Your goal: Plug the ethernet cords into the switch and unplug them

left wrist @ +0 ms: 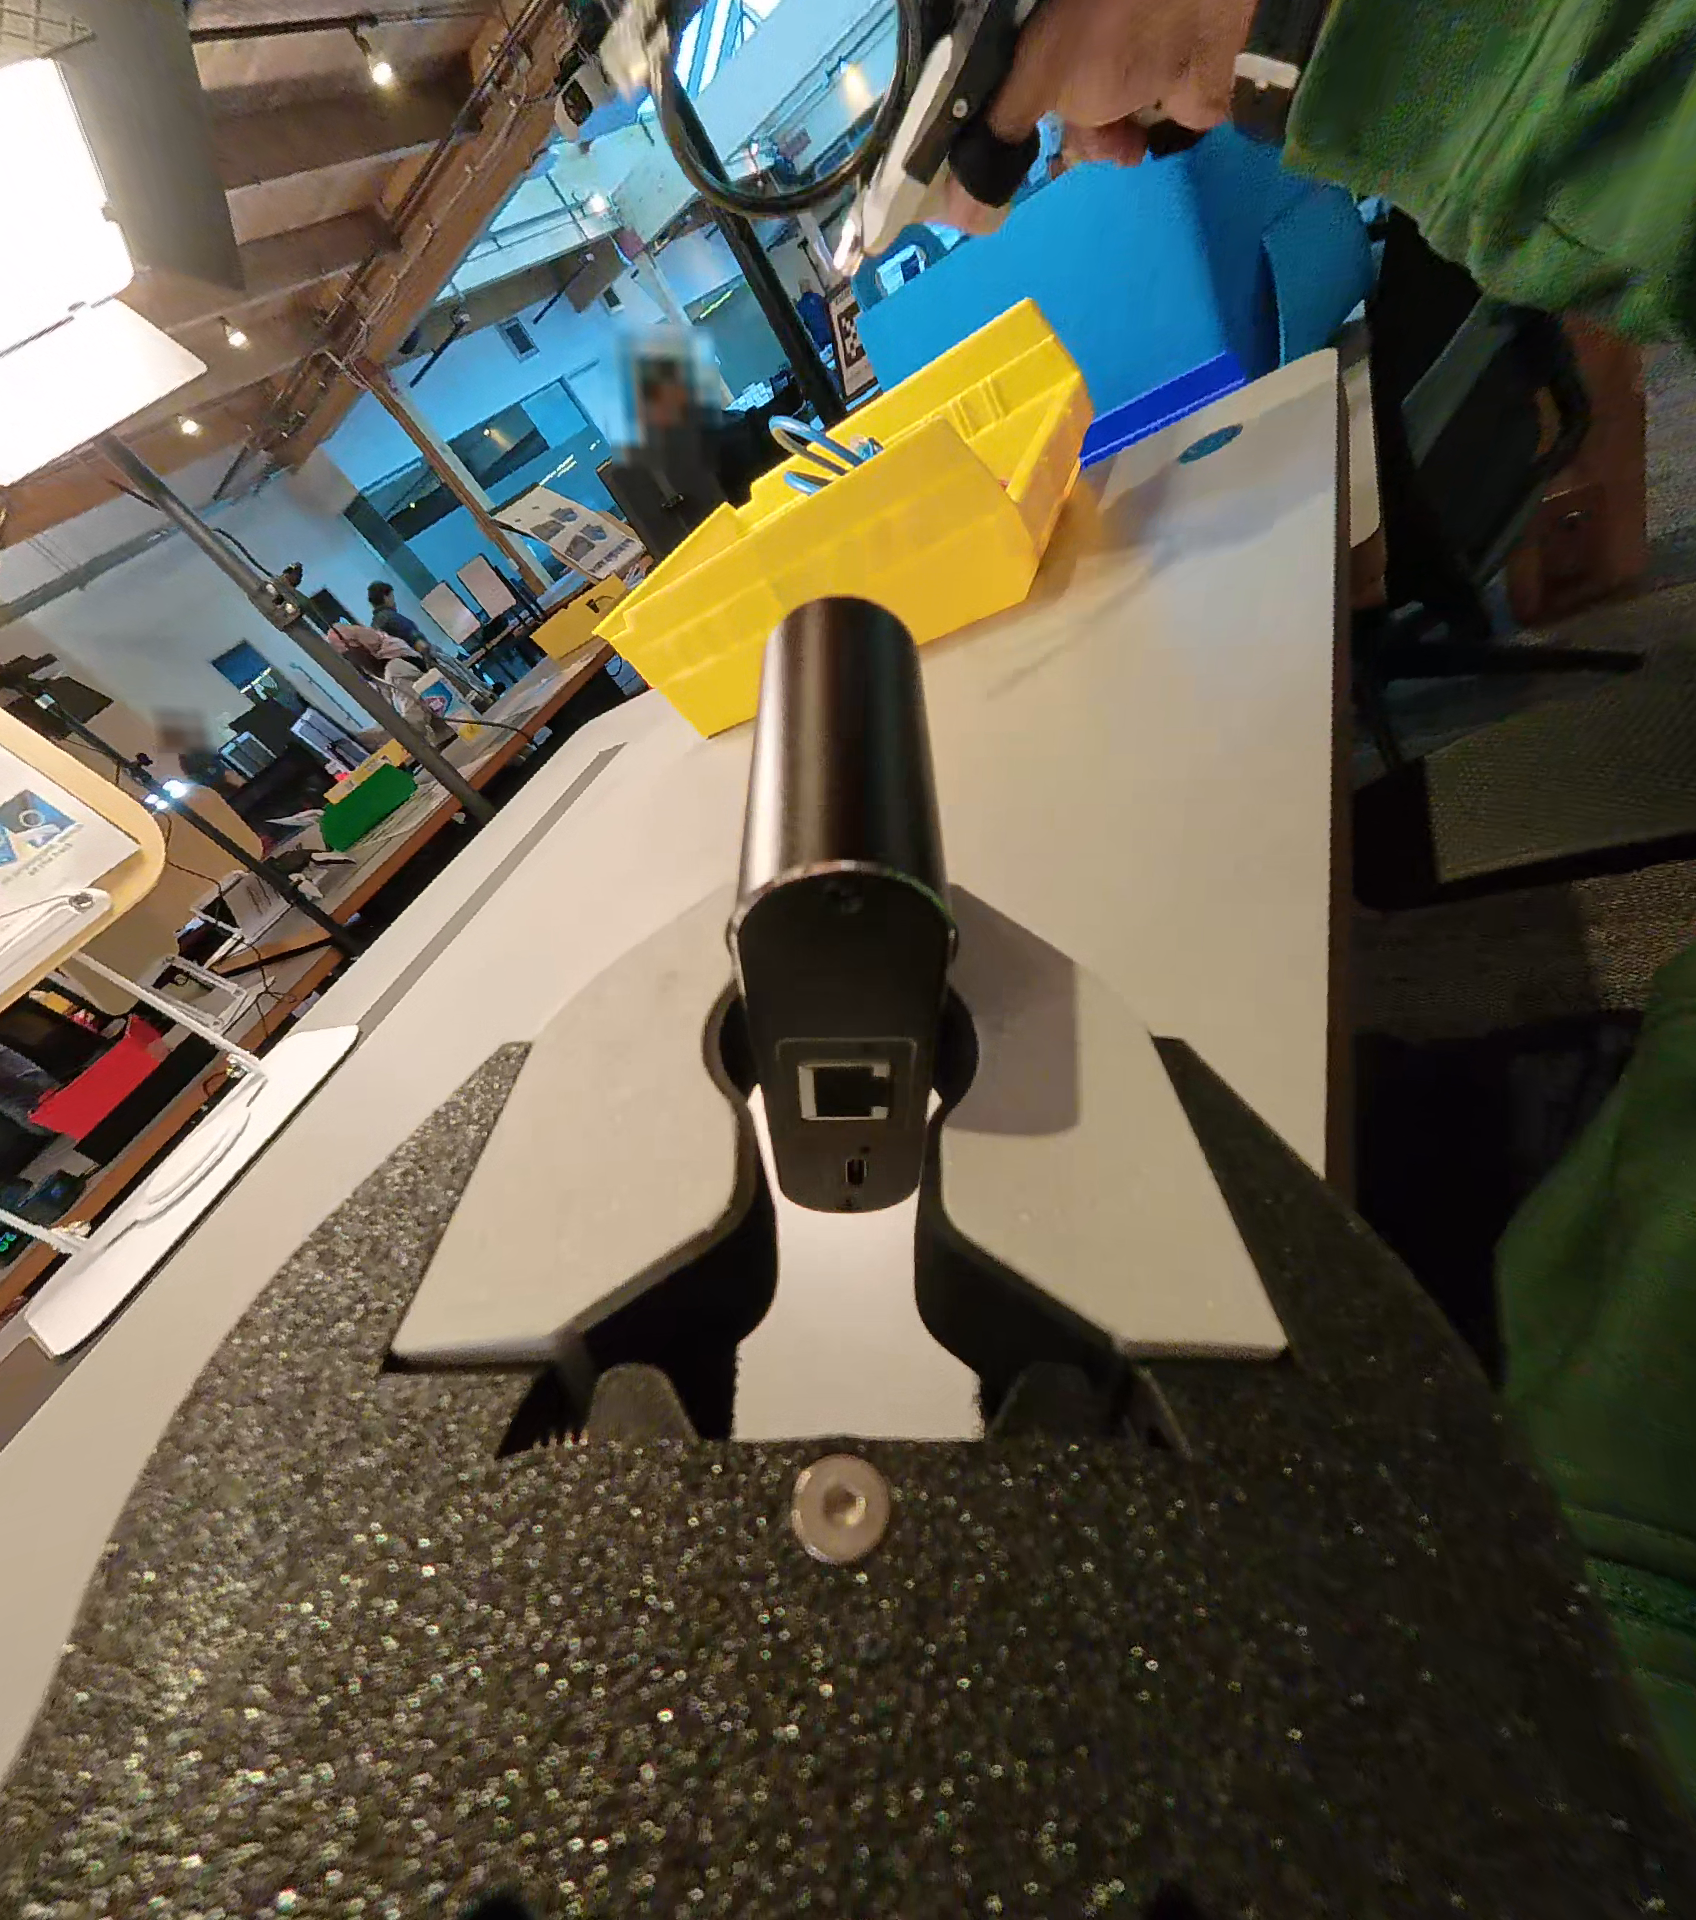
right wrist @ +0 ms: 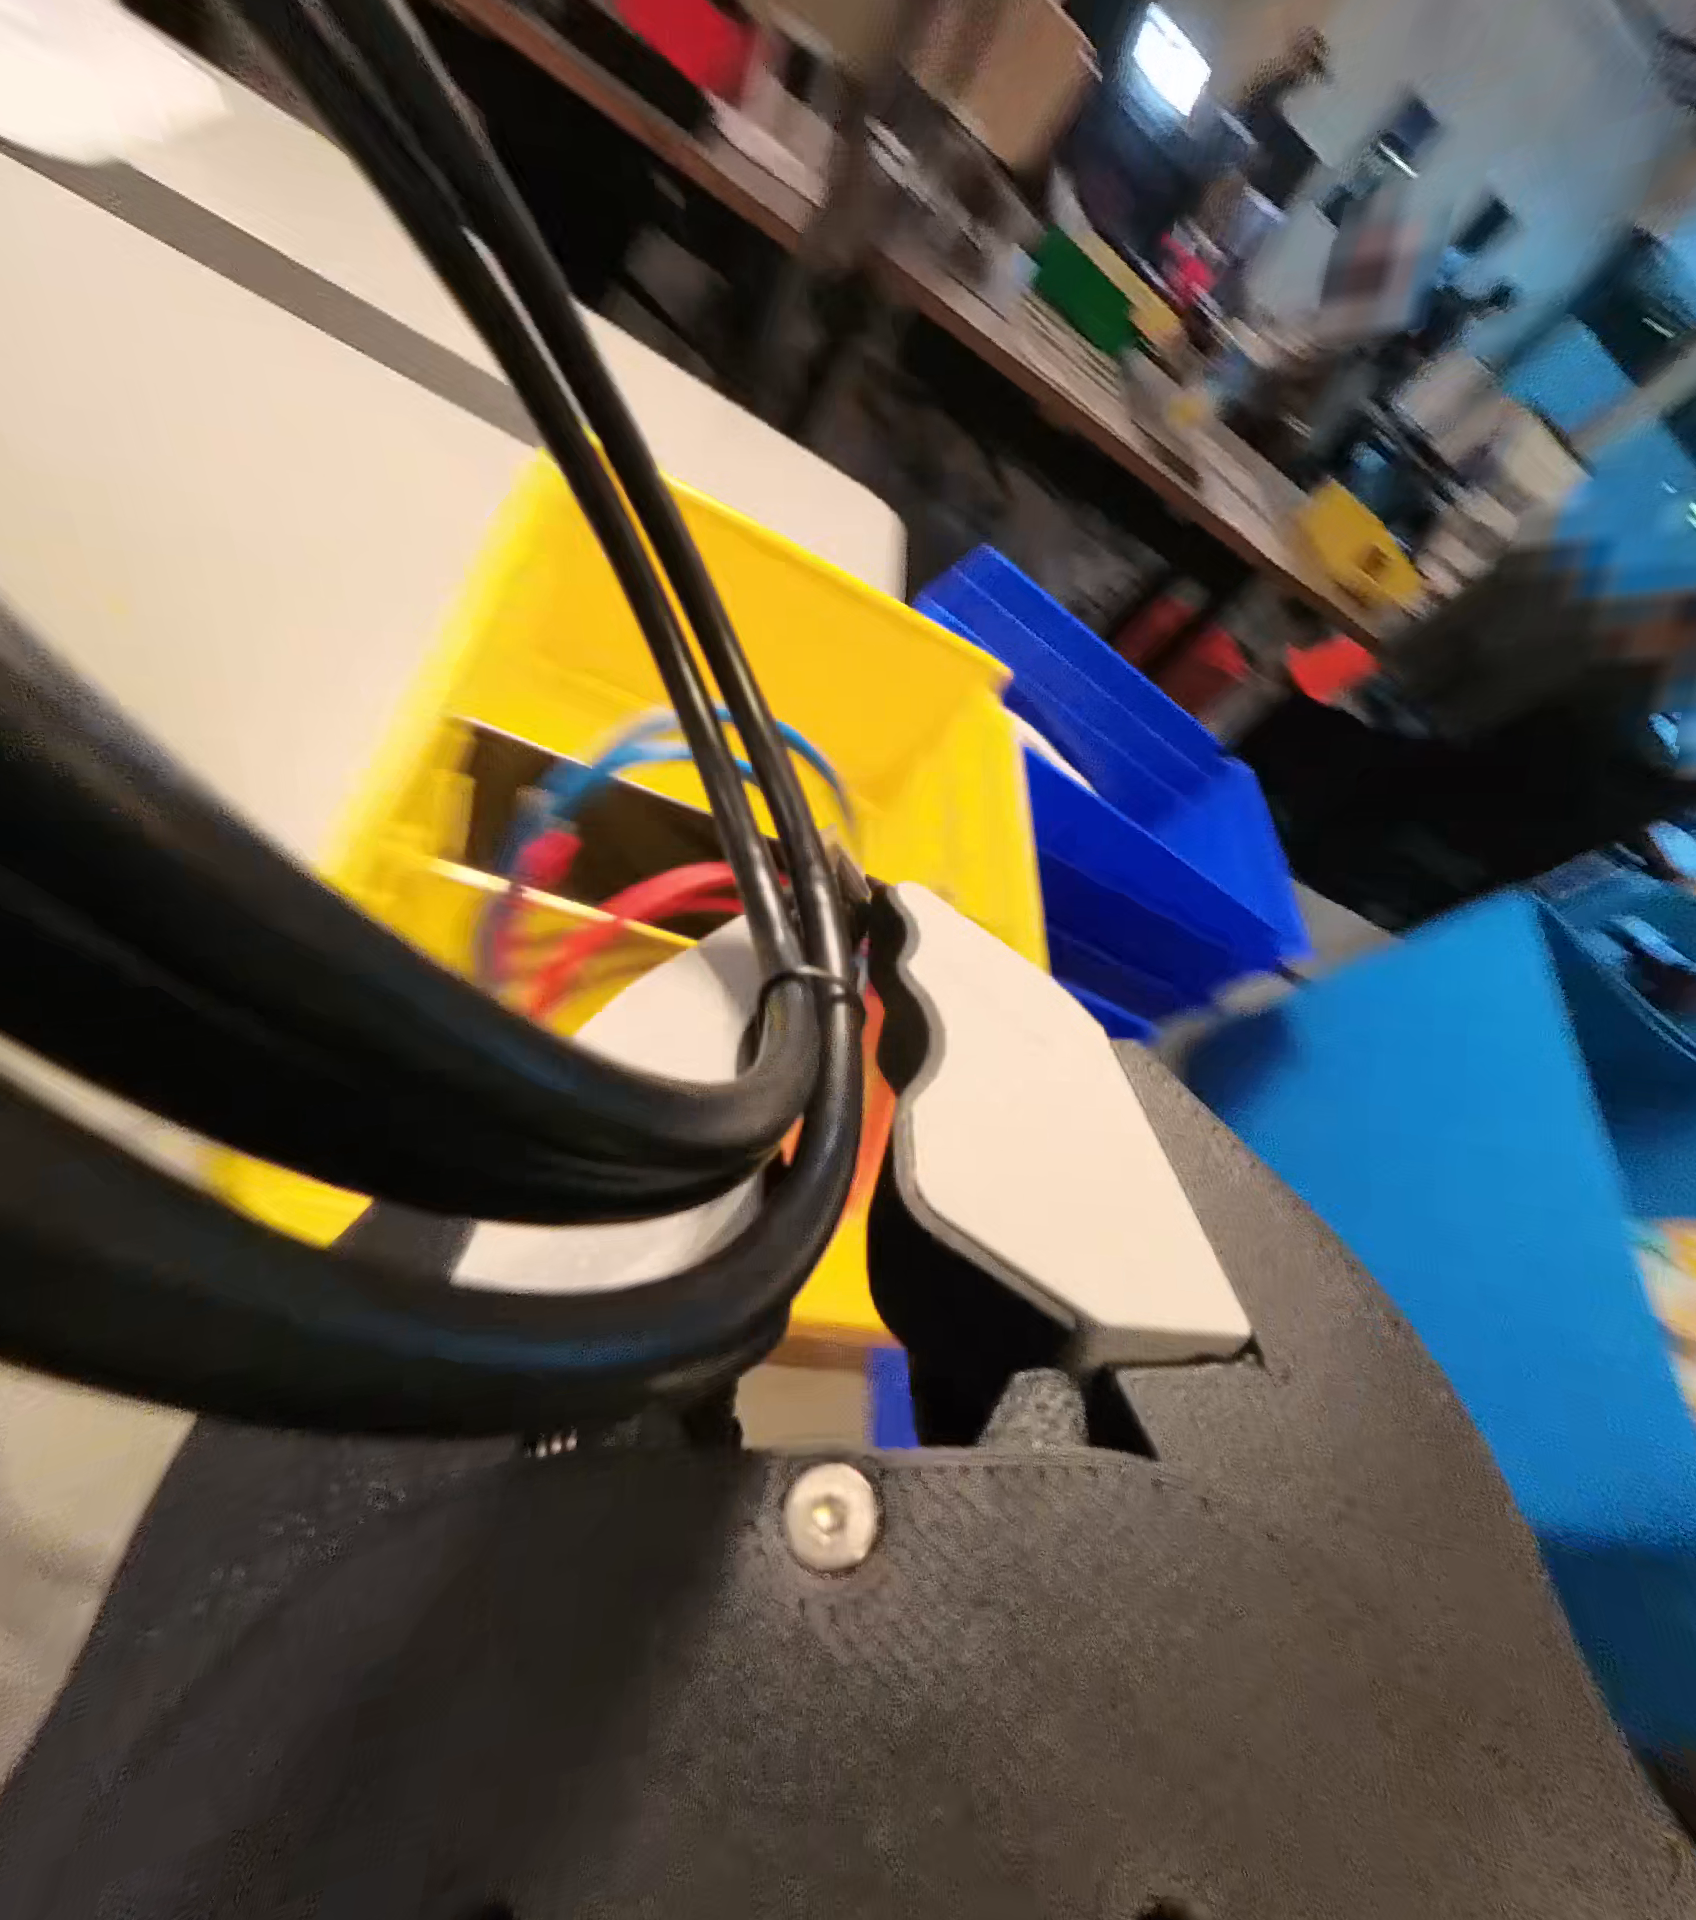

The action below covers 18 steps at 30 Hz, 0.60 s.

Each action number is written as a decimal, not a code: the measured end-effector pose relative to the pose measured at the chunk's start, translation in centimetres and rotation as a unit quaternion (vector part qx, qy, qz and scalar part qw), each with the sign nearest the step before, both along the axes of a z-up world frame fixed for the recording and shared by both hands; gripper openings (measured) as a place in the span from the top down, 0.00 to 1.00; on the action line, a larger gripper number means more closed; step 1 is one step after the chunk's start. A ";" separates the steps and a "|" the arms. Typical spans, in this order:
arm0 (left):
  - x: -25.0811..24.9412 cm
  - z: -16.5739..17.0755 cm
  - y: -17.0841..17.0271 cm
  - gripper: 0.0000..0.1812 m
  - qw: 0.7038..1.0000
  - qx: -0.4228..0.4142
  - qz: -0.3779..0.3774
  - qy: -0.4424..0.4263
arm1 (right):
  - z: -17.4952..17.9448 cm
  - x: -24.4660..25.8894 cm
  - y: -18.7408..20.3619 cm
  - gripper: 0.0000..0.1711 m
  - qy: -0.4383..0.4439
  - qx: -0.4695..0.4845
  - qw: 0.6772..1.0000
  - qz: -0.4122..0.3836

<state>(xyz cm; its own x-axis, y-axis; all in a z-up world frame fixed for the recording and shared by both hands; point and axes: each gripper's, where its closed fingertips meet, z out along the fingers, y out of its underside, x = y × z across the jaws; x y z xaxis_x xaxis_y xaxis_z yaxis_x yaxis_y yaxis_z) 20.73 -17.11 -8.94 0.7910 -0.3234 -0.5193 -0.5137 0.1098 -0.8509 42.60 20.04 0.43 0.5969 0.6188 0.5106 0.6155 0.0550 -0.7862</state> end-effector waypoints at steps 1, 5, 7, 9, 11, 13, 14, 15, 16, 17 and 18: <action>0.0 -0.1 0.1 0.84 1.000 -0.003 0.003 0.002 | -0.3 1.4 1.8 0.93 -0.025 0.008 0.999 -0.045; 0.1 -0.4 0.3 0.85 1.000 -0.008 0.009 0.014 | -6.1 5.1 7.1 0.91 -0.160 -0.001 0.972 -0.174; 0.1 -0.5 0.3 0.85 1.000 -0.007 0.009 0.017 | -10.6 6.1 7.5 0.89 -0.254 -0.040 0.948 -0.185; 0.0 -0.4 0.3 0.85 1.000 -0.006 0.010 0.015 | -11.5 5.8 7.2 0.92 -0.278 -0.003 0.946 -0.169; 0.0 -0.4 0.3 0.85 1.000 -0.007 0.011 0.013 | -11.3 5.2 5.9 0.86 -0.256 -0.007 0.957 -0.133; -0.1 -0.5 0.3 0.85 1.000 -0.008 0.012 0.013 | -10.8 5.3 4.7 0.79 -0.251 -0.021 0.961 -0.115; -0.1 -0.4 0.3 0.85 1.000 -0.008 0.012 0.013 | -10.0 5.5 4.3 0.77 -0.253 -0.013 0.961 -0.110; -0.1 -0.4 0.3 0.85 1.000 -0.007 0.013 0.012 | -9.2 5.6 3.8 0.75 -0.251 -0.007 0.962 -0.107; -0.1 -0.4 0.3 0.85 1.000 -0.008 0.012 0.011 | -8.5 5.6 3.3 0.73 -0.248 -0.004 0.964 -0.100; -0.1 -0.4 0.3 0.85 1.000 -0.008 0.010 0.010 | -7.7 5.5 2.8 0.72 -0.242 0.000 0.966 -0.094; -0.1 -0.5 0.3 0.85 1.000 -0.012 0.010 0.008 | -7.0 5.5 2.3 0.72 -0.238 0.005 0.967 -0.092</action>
